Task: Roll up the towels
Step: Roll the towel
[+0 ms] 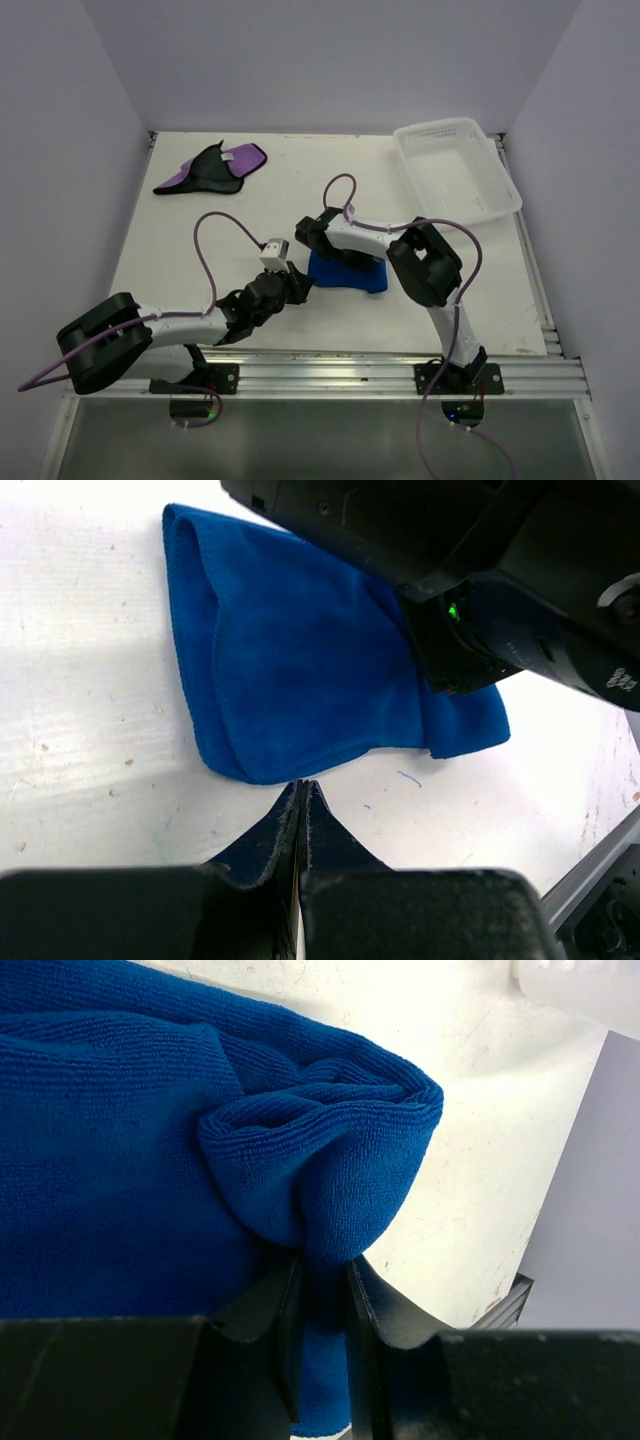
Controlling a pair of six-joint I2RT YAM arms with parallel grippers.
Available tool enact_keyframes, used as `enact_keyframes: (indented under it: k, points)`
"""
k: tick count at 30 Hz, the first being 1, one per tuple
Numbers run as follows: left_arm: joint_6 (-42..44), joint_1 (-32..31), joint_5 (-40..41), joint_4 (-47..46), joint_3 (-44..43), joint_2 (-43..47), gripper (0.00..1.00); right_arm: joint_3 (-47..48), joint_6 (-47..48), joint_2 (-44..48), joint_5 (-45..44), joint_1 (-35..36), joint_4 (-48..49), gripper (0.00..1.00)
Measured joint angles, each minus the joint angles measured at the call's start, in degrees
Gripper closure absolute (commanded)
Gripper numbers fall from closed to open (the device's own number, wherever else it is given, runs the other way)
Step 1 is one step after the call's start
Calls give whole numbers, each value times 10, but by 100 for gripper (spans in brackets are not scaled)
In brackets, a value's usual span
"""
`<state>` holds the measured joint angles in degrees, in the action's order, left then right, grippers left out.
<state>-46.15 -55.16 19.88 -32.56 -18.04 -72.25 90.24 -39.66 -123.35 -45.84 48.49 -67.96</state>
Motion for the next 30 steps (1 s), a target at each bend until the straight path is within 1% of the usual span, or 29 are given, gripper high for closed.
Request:
enact_keyframes:
  k: [2,3,5,7,12,21,30]
  points:
    - [-5,0,0,1,7,0,100,2,-3,-2,-1,2,-4,75]
    - [-8,-1,0,0,10,0,100,3,-3,-3,0,2,-5,69]
    - [-11,-1,0,1,15,0,100,7,-4,-3,4,2,-6,67]
    - [-13,-1,0,1,19,2,100,8,-5,-3,6,2,-6,62]
    - [-14,-2,0,1,21,9,100,8,-8,-9,14,3,-5,55]
    - [-15,-2,0,1,21,10,100,14,-9,-9,19,4,-7,51]
    - [-15,-2,1,5,22,15,100,15,-9,-2,35,4,-6,49]
